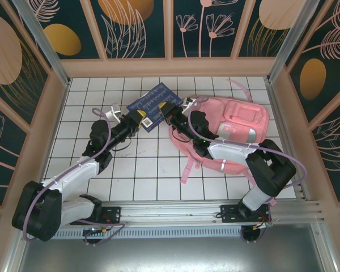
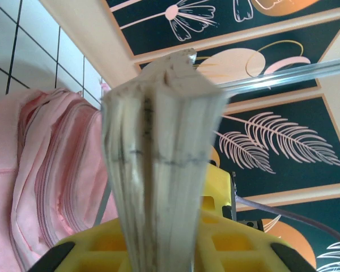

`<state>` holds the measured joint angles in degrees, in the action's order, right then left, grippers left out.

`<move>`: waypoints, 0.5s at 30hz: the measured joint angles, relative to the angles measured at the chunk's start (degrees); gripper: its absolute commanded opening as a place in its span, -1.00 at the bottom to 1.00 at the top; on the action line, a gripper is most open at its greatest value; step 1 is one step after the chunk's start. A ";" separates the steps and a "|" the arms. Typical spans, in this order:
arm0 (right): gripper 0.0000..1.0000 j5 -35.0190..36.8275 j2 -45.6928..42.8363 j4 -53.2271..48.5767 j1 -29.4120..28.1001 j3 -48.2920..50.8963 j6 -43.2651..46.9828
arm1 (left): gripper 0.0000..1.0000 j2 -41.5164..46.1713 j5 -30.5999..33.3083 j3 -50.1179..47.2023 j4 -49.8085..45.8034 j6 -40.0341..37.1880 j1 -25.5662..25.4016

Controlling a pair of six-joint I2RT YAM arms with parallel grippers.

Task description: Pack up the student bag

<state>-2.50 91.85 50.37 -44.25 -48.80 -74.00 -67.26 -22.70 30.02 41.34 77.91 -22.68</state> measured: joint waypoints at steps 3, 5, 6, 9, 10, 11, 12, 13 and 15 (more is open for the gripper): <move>-1.00 0.11 0.00 -0.24 0.00 0.00 -0.04 | -0.95 0.02 0.48 0.00 -0.96 -0.87 -0.15; -0.91 0.09 0.00 -0.76 0.00 0.00 0.09 | -1.00 0.15 0.74 0.00 -1.79 -1.60 -0.20; -0.72 0.04 0.00 -1.05 0.00 0.00 0.11 | -1.00 0.37 0.85 0.04 -2.34 -2.01 -0.22; -0.38 -0.07 -0.09 -2.47 -0.02 -0.02 1.79 | -1.00 1.44 1.68 0.63 -5.11 -3.96 -0.26; -0.29 0.02 -0.28 -3.78 -0.02 -0.02 2.56 | -1.00 2.08 2.27 0.92 -6.34 -4.79 -0.28; -0.21 0.31 -0.61 -5.40 -0.02 -0.02 3.80 | -1.00 2.99 3.21 1.11 -7.89 -5.73 -0.26; -0.16 0.66 -1.05 -6.84 0.00 -0.02 4.61 | -1.00 3.96 4.09 1.16 -9.14 -6.43 -0.26; -0.13 1.31 -1.95 -9.20 0.00 -0.02 6.10 | -1.00 5.09 5.16 1.16 -10.51 -7.23 -0.24; -0.10 2.86 -4.17 -13.79 0.04 -0.09 8.28 | -1.00 7.58 7.10 1.20 -13.09 -8.94 -0.02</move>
<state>0.36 87.68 36.58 -44.21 -48.88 -65.71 -59.68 -15.59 31.22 28.25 68.97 -22.70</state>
